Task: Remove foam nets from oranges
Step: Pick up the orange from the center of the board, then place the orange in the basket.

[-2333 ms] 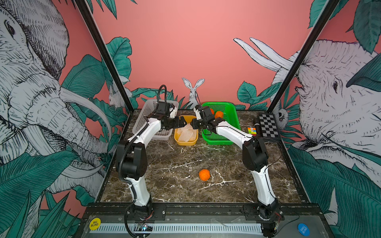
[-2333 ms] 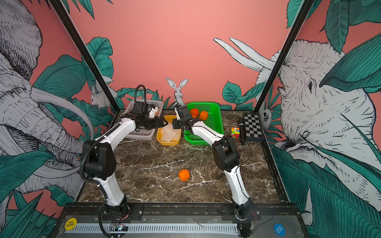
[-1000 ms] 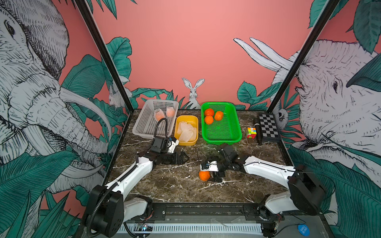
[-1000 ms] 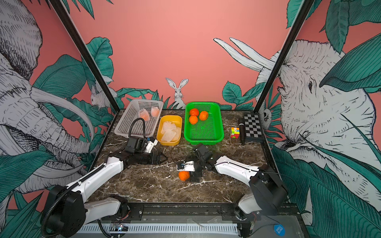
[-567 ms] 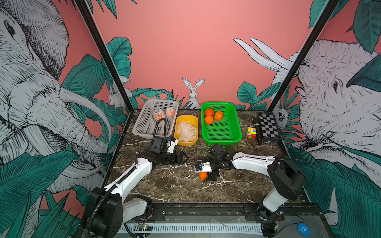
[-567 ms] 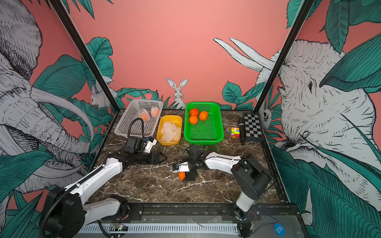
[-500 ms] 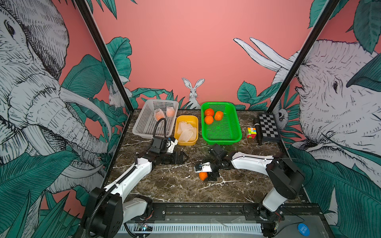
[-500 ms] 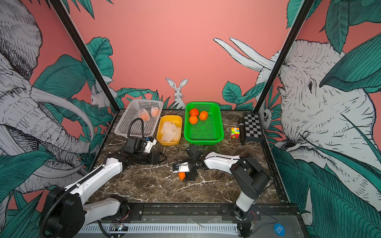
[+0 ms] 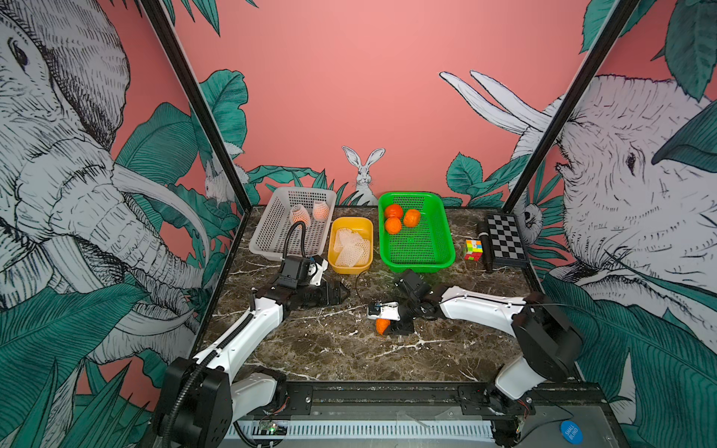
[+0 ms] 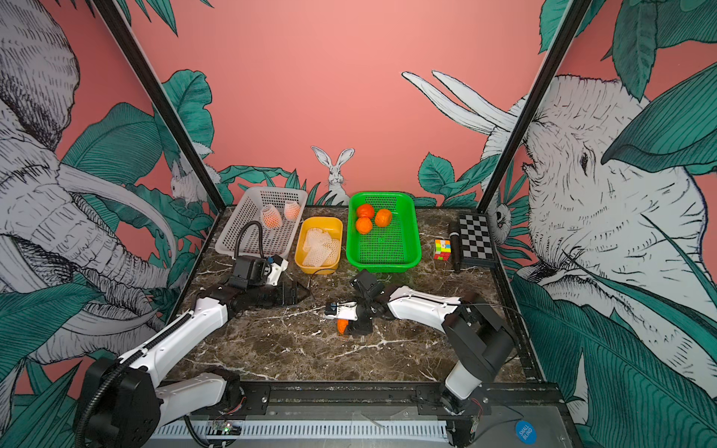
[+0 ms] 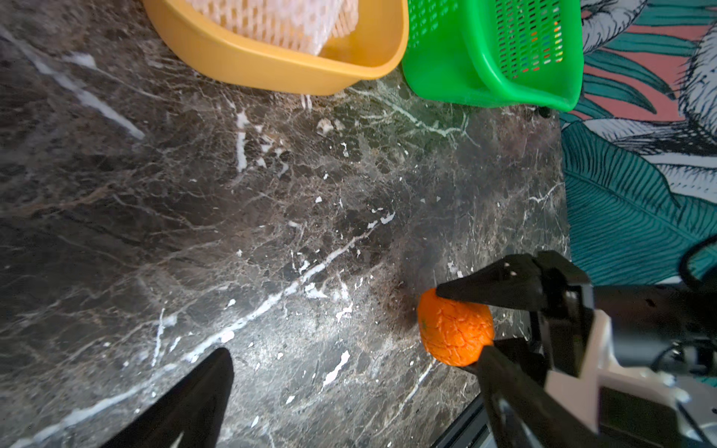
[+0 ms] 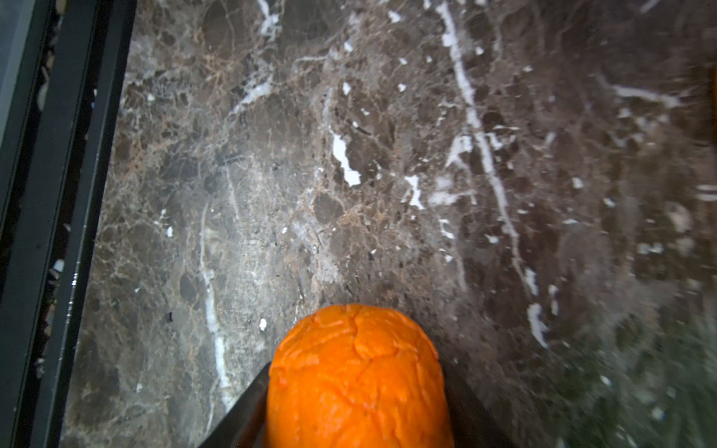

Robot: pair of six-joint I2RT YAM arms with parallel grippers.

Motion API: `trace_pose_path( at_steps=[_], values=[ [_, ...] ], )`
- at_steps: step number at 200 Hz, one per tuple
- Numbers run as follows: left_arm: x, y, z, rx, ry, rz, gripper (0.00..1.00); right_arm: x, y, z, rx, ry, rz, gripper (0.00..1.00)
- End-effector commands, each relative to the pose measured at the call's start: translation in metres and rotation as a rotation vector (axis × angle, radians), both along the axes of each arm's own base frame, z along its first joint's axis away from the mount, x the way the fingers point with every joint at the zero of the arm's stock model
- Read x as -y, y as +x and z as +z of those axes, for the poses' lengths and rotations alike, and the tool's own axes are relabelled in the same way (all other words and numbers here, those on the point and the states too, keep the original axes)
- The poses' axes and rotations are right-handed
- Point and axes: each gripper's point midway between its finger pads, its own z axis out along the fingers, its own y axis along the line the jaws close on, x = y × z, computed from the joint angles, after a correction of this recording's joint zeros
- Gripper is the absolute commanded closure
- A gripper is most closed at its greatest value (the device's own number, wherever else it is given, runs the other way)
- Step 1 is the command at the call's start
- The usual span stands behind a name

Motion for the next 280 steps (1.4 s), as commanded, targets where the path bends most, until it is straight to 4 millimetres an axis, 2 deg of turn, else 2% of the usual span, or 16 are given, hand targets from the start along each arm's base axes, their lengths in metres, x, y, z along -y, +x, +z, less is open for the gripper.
trace_pose_path(
  at_steps=[1, 18, 47, 63, 67, 71, 82, 90, 99, 123, 146, 169, 198, 280],
  values=[
    [-0.003, 0.012, 0.029, 0.083, -0.021, 0.035, 0.01, 0.001, 0.021, 0.044, 0.03, 0.057, -0.213, 0.5],
    [0.0, 0.019, 0.046, 0.13, -0.021, 0.017, 0.01, 0.014, 0.045, 0.077, 0.044, 0.087, -0.382, 0.55],
    [0.013, 0.037, 0.07, 0.184, -0.052, -0.03, 0.01, 0.056, 0.121, 0.129, -0.017, 0.188, -0.801, 0.67],
    [0.022, 0.049, 0.083, 0.209, -0.055, -0.052, 0.01, 0.079, 0.162, 0.145, -0.042, 0.214, -0.961, 0.68],
    [0.024, 0.052, 0.086, 0.216, -0.054, -0.057, 0.01, 0.086, 0.172, 0.143, -0.041, 0.206, -1.007, 0.68],
    [0.026, 0.056, 0.09, 0.225, -0.054, -0.06, 0.01, 0.091, 0.184, 0.153, -0.025, 0.222, -1.047, 0.68],
    [0.03, 0.066, 0.095, 0.236, -0.05, -0.062, 0.01, 0.105, 0.211, 0.16, -0.022, 0.232, -1.137, 0.68],
    [0.032, 0.073, 0.102, 0.253, -0.045, -0.066, 0.01, 0.116, 0.231, 0.149, -0.04, 0.206, -1.21, 0.68],
    [0.034, 0.08, 0.105, 0.262, -0.037, -0.072, 0.01, 0.126, 0.25, 0.147, -0.047, 0.198, -1.267, 0.69],
    [0.036, 0.094, 0.104, 0.265, -0.002, -0.081, 0.01, 0.136, 0.287, 0.126, -0.04, 0.111, -1.339, 0.67],
    [0.035, 0.104, 0.099, 0.256, 0.01, -0.072, 0.01, 0.134, 0.317, 0.098, -0.069, 0.074, -1.378, 0.67],
    [0.033, 0.109, 0.096, 0.255, 0.006, -0.053, 0.01, 0.128, 0.34, 0.079, -0.074, 0.07, -1.394, 0.67],
    [0.028, 0.11, 0.093, 0.252, 0.011, -0.037, 0.01, 0.124, 0.36, 0.059, -0.081, 0.067, -1.415, 0.66],
    [0.009, 0.107, 0.095, 0.265, 0.049, 0.002, 0.01, 0.125, 0.394, 0.032, -0.084, 0.063, -1.458, 0.66]
  ],
)
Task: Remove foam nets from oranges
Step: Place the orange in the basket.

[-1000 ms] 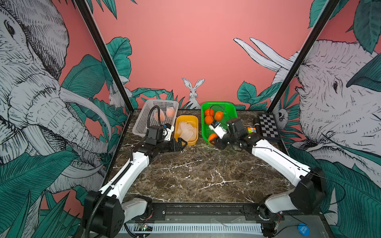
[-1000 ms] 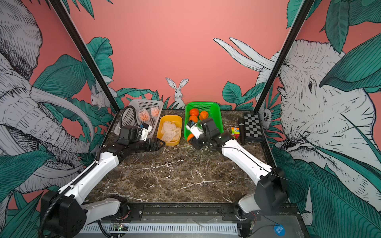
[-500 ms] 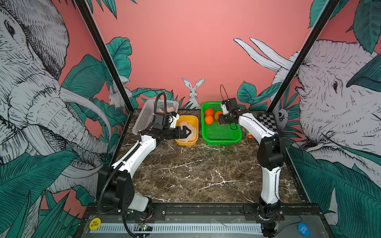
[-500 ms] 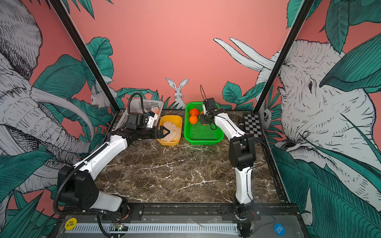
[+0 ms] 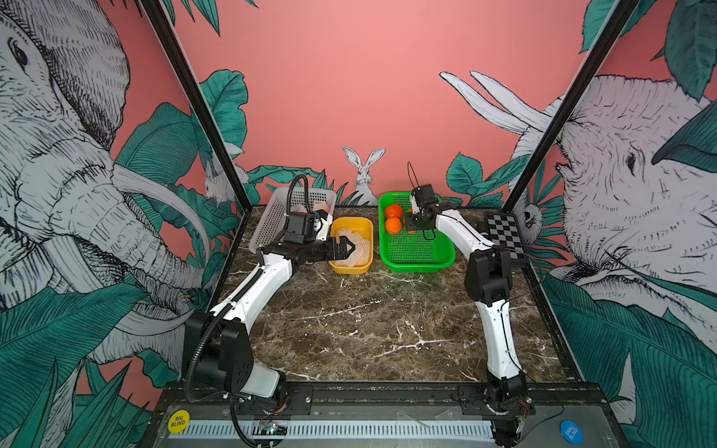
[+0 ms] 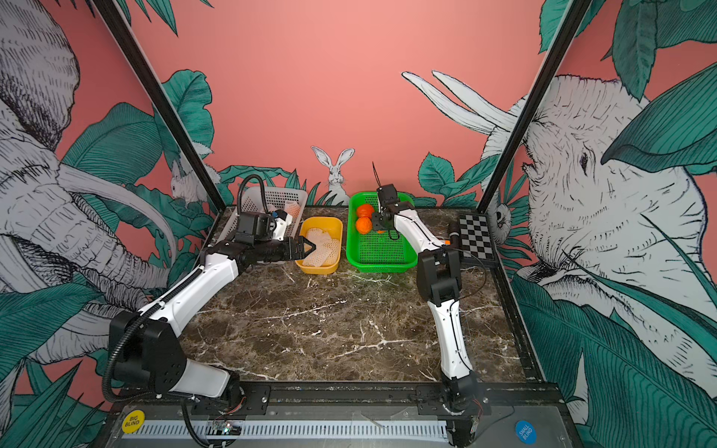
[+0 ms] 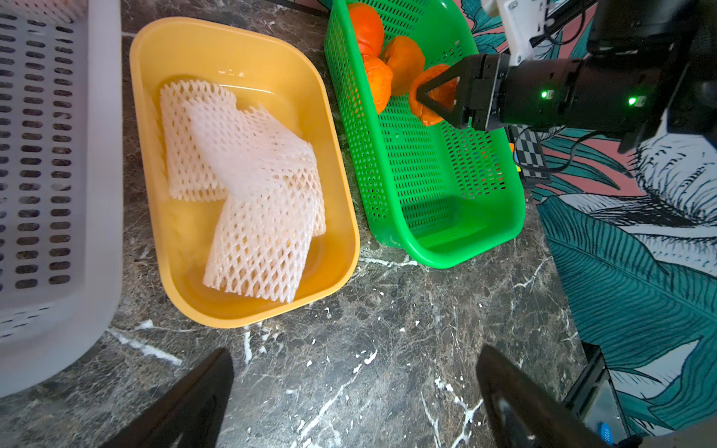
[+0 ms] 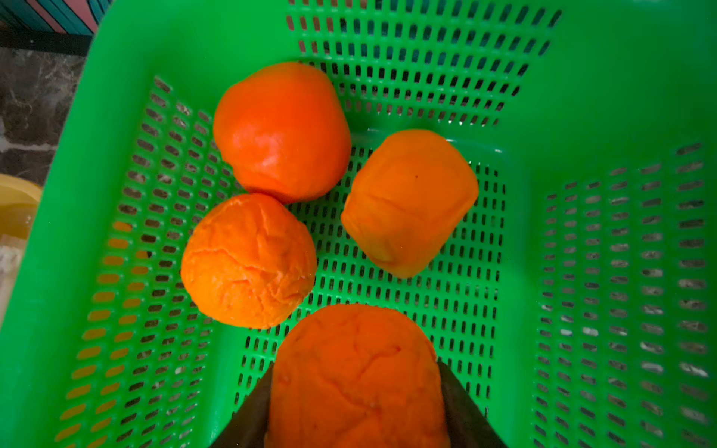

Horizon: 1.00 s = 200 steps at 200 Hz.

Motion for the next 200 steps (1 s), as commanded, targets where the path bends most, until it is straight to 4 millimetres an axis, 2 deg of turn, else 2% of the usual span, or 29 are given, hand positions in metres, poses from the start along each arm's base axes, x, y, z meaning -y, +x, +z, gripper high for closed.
trace_pose_path(
  at_steps=[1, 108, 151, 200],
  values=[
    [-0.009, -0.007, 0.013, 0.04, 0.014, 0.012, 0.01, 0.007, 0.009, -0.01, -0.013, -0.011, -0.031, 0.66],
    [-0.024, -0.014, 0.011, 0.046, 0.049, 0.042, 0.01, 0.014, 0.044, -0.016, 0.064, -0.061, -0.063, 0.66],
    [-0.045, -0.007, 0.013, 0.05, 0.085, 0.095, 0.01, 0.014, 0.051, -0.021, 0.086, -0.058, -0.074, 0.65],
    [-0.065, 0.003, 0.013, 0.023, 0.107, 0.144, 0.01, 0.013, 0.055, -0.031, 0.09, -0.053, -0.076, 0.58]
  ],
)
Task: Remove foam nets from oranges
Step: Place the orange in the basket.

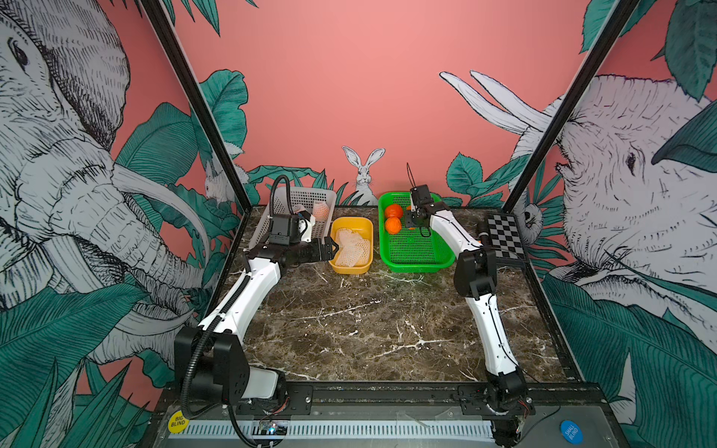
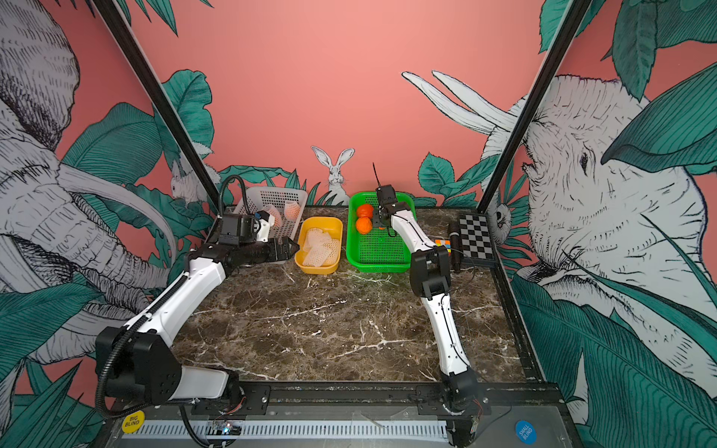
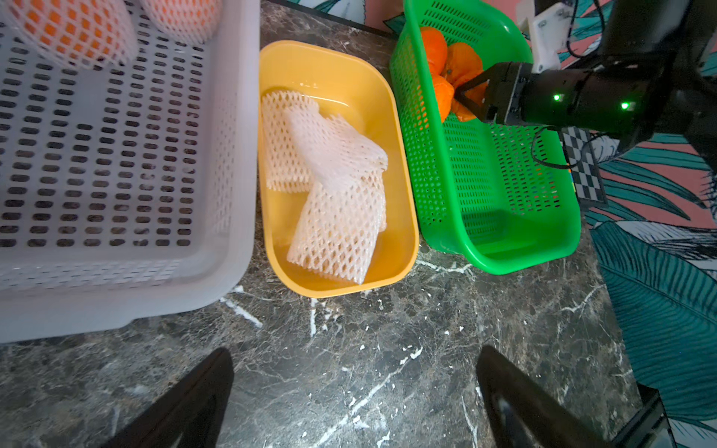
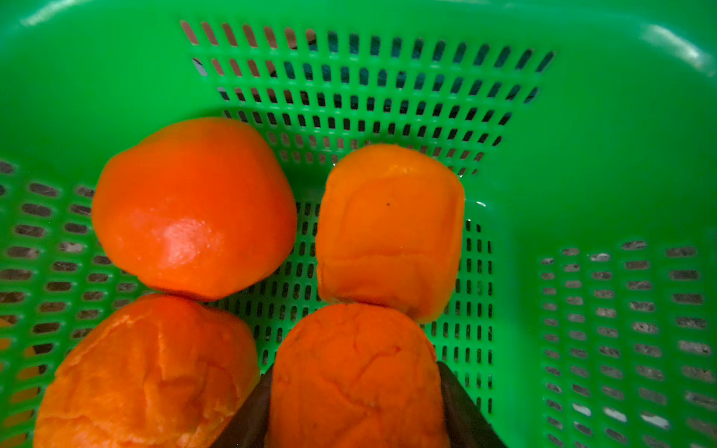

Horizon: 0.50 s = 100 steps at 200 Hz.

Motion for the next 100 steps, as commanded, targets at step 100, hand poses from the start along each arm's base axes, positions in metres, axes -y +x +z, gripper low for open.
trace_pose_path(
  at_steps=[100],
  values=[
    [-0.035, 0.019, 0.015, 0.011, 0.064, 0.084, 0.01, -0.001, 0.005, -0.031, 0.002, 0.012, 0.001, 0.45]
  ],
)
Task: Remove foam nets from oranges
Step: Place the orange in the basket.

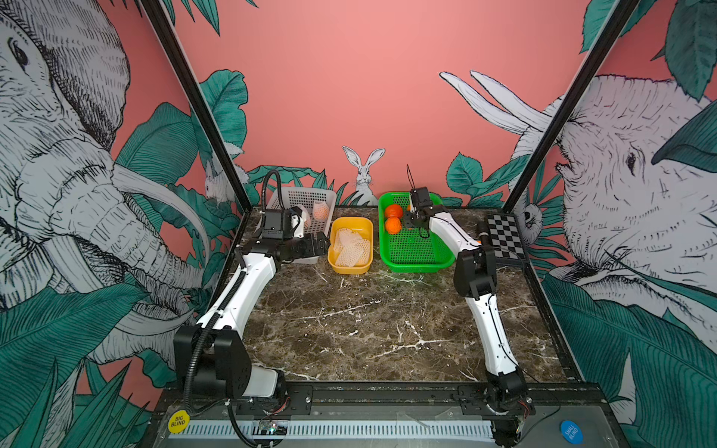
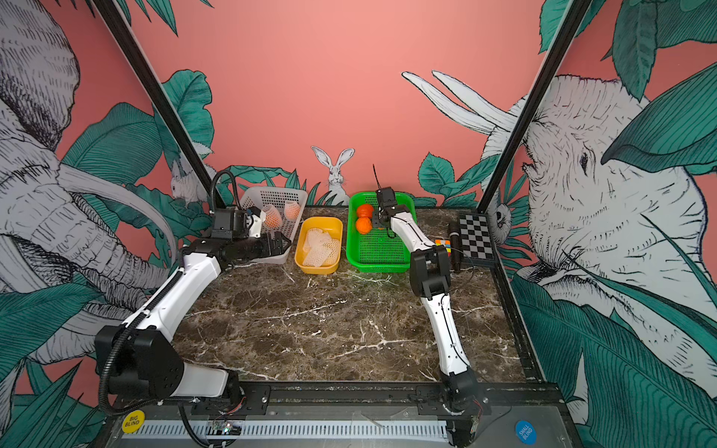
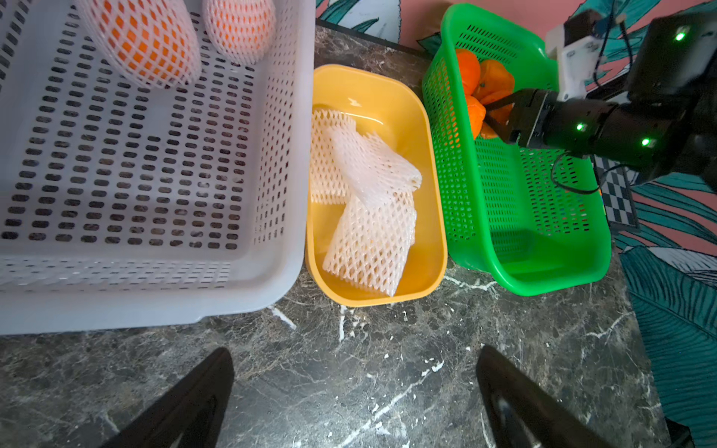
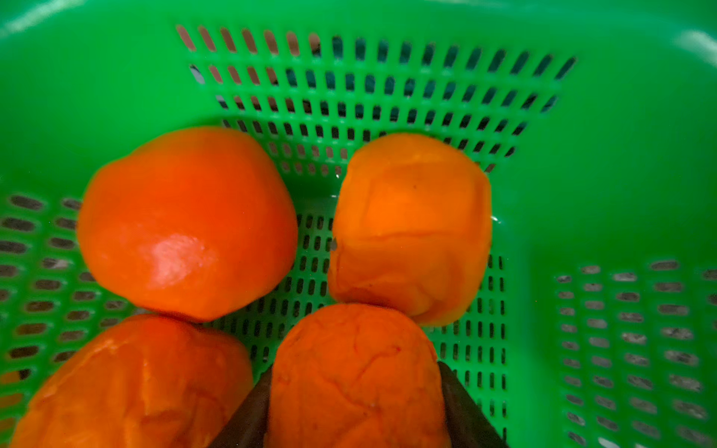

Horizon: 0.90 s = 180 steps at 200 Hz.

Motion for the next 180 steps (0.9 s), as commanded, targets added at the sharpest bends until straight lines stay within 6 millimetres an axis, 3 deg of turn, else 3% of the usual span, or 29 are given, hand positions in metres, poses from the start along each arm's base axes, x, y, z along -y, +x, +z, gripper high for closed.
trace_pose_path(
  at_steps=[1, 51, 125, 154, 180],
  values=[
    [-0.01, 0.005, 0.008, 0.01, 0.025, 0.019, 0.01, 0.0, 0.002, -0.014, -0.007, 0.007, -0.003, 0.45],
    [-0.022, 0.017, 0.0, -0.016, 0.038, 0.059, 0.01, 0.003, 0.0, -0.003, 0.008, -0.003, 0.0, 0.32],
    [-0.056, 0.039, -0.014, -0.072, 0.146, 0.136, 0.01, 0.004, -0.013, 0.043, 0.062, 0.005, 0.023, 0.12],
    [-0.066, 0.052, -0.021, -0.101, 0.17, 0.161, 0.01, 0.006, -0.032, 0.065, 0.069, 0.019, 0.038, 0.09],
    [-0.071, 0.062, -0.035, -0.153, 0.211, 0.162, 0.01, 0.002, -0.069, 0.092, 0.087, 0.082, 0.044, 0.08]
  ],
)
